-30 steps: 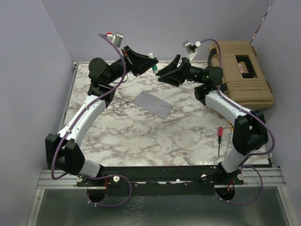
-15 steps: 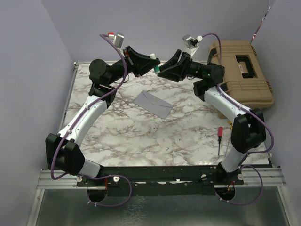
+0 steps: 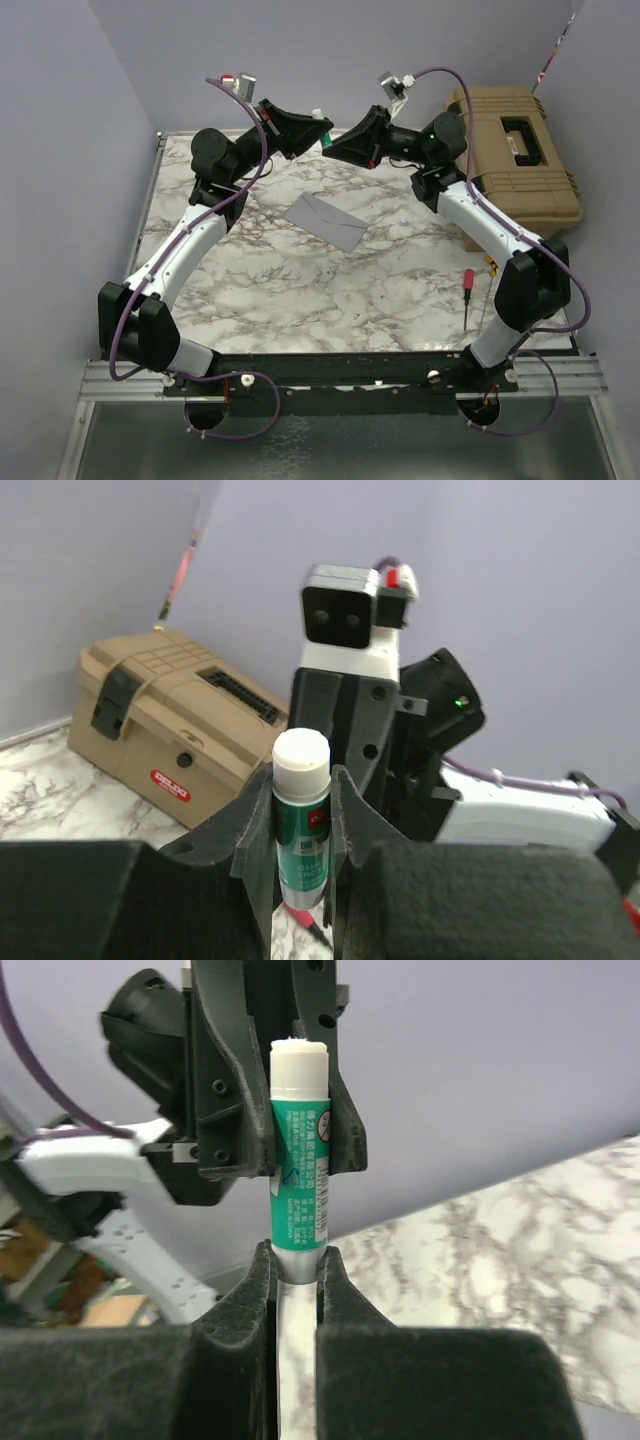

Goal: Place the letter into the envelope and seal it

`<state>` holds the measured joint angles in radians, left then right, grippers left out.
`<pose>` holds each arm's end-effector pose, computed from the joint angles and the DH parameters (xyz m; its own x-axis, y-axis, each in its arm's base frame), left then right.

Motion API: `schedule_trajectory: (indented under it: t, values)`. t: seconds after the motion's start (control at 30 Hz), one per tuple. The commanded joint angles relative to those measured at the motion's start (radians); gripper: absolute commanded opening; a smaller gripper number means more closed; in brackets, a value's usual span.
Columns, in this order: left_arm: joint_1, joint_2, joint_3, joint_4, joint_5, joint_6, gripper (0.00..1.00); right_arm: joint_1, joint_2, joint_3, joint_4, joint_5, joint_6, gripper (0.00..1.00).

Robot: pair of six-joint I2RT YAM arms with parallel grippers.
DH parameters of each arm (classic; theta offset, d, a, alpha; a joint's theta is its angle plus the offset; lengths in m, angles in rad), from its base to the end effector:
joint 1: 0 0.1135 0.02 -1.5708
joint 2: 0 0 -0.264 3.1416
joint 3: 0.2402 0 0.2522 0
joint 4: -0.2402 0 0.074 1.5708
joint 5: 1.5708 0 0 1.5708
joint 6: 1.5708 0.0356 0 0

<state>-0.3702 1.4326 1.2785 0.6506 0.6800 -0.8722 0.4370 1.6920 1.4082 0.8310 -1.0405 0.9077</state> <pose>0.2942 -0.1382 0.4451 -0.3245 -0.5128 -0.7949 0.8525 0.2056 -0.4806 0.3335 0.1897 0.4124 -0.4045 0.2510 -0.8794 -0.9141 -0.0834 0.3967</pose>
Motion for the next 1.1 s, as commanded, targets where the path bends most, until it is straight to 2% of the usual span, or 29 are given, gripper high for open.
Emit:
schedule_trajectory:
  t: [0.0,0.07,0.17,0.27,0.37,0.43,0.47,0.53,0.57,0.67,0.7,0.73,0.8,0.87,0.97,1.07]
  values:
    - [-0.010,-0.042,-0.044,0.035,-0.101,0.010,0.00,0.061,-0.057,0.089,-0.521,0.245,-0.550,0.01]
    - [-0.010,-0.055,-0.068,0.035,-0.144,0.015,0.00,0.101,-0.061,0.122,-0.641,0.439,-0.719,0.00]
    - [-0.011,-0.074,-0.104,0.027,-0.225,0.023,0.00,0.196,-0.057,0.131,-0.689,0.806,-0.932,0.01]
    - [-0.010,-0.095,-0.133,0.001,-0.314,0.033,0.00,0.293,-0.020,0.141,-0.651,1.169,-1.113,0.00]
    - [-0.010,-0.110,-0.148,-0.051,-0.402,0.034,0.00,0.384,0.038,0.151,-0.519,1.588,-1.262,0.01]
    - [-0.010,-0.122,-0.155,-0.098,-0.461,0.022,0.00,0.400,0.064,0.174,-0.501,1.737,-1.273,0.01]
    - [-0.010,-0.128,-0.158,-0.110,-0.483,0.017,0.00,0.402,0.061,0.172,-0.505,1.743,-1.267,0.01]
    - [-0.009,-0.138,-0.160,-0.139,-0.518,0.013,0.00,0.405,0.047,0.170,-0.534,1.720,-1.238,0.01]
    - [-0.010,-0.141,-0.159,-0.150,-0.528,0.013,0.00,0.404,0.038,0.173,-0.572,1.651,-1.205,0.05]
    - [-0.011,-0.132,-0.145,-0.155,-0.493,0.035,0.00,0.386,-0.004,0.172,-0.731,1.261,-1.130,0.49]
    - [-0.009,-0.129,-0.140,-0.156,-0.474,0.048,0.00,0.371,-0.021,0.174,-0.792,1.126,-1.095,0.57]
    - [-0.007,-0.127,-0.132,-0.167,-0.460,0.061,0.00,0.349,-0.035,0.180,-0.851,0.993,-1.052,0.62]
    - [0.007,-0.120,-0.113,-0.216,-0.436,0.083,0.00,0.285,-0.067,0.169,-0.898,0.793,-0.942,0.66]
    - [0.029,-0.120,-0.106,-0.243,-0.401,0.102,0.00,0.205,-0.104,0.130,-0.875,0.587,-0.817,0.68]
    - [0.046,-0.125,-0.106,-0.226,-0.321,0.128,0.00,0.104,-0.158,0.037,-0.714,0.304,-0.658,0.69]
    - [0.055,-0.124,-0.104,-0.166,-0.206,0.136,0.00,0.052,-0.175,-0.015,-0.548,0.166,-0.500,0.70]
